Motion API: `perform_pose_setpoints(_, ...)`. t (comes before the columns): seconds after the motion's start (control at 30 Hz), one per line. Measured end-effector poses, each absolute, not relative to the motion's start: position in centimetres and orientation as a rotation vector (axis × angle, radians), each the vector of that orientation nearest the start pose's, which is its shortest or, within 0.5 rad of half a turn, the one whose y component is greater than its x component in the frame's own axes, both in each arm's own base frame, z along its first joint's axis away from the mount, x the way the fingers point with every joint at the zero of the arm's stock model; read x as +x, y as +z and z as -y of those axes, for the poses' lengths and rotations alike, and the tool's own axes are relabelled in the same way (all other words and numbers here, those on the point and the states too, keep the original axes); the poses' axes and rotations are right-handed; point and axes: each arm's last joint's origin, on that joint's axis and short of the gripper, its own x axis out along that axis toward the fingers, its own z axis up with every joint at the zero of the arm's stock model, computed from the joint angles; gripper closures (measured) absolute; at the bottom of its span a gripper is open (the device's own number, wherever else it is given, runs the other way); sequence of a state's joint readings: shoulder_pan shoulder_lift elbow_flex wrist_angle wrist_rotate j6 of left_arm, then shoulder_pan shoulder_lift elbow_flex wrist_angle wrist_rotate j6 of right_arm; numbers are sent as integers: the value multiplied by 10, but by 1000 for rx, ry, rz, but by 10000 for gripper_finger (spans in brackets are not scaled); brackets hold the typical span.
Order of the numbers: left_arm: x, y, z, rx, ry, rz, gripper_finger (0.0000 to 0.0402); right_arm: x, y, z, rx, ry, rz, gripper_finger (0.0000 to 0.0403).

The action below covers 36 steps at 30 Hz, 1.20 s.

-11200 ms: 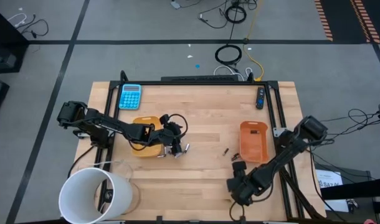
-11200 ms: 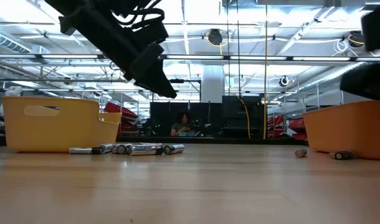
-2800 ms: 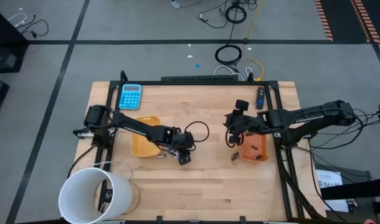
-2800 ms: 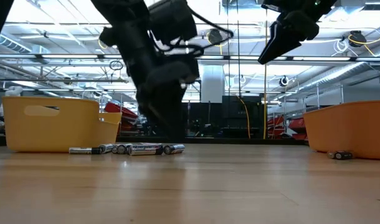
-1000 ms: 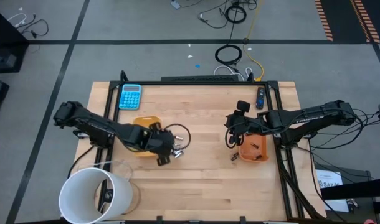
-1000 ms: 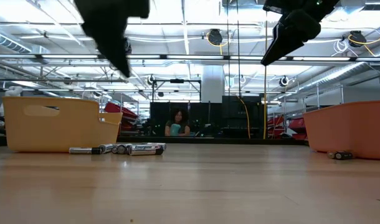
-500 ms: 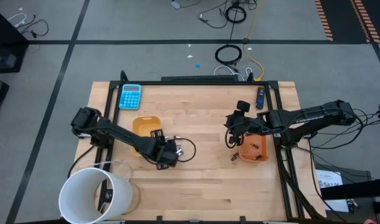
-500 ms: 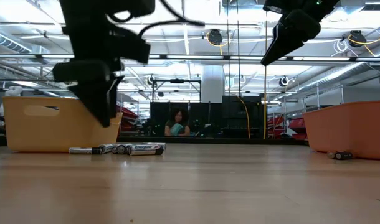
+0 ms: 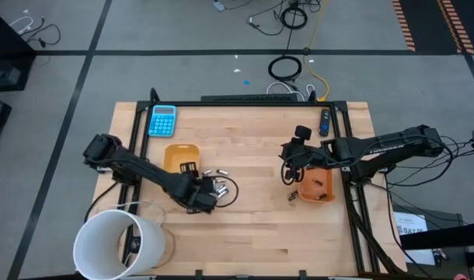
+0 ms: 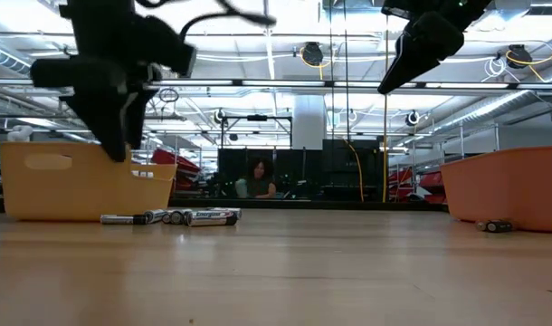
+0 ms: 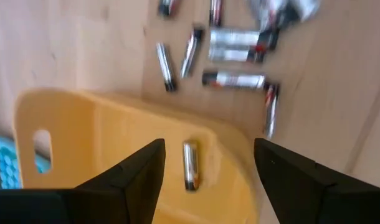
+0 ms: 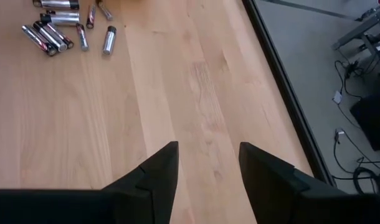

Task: Sort batteries
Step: Put the silver battery into the yellow bin

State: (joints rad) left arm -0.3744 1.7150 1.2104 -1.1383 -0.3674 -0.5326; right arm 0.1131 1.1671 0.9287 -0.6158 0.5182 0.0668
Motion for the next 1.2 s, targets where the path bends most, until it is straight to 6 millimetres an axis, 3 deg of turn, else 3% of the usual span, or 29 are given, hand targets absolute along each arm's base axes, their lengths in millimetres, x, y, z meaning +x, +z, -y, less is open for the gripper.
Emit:
perform_pose_setpoints(0.17,298,206,97,207,292,-1308,147,233,279,-13,-193,-361,-769,243)
perform_pose_setpoints(0.37,323,201,65,234,233,-1238,147,236,279,-18,-171,-290,-754,243)
perform_pose_setpoints(0.67,339,199,27,167,142,-1210,147,232,249,-18,-187,-287,-790,243)
perform_pose_setpoints(1.2,358,141,-4,207,68,-1352,151,233,247,-18,-218,-275,-766,243)
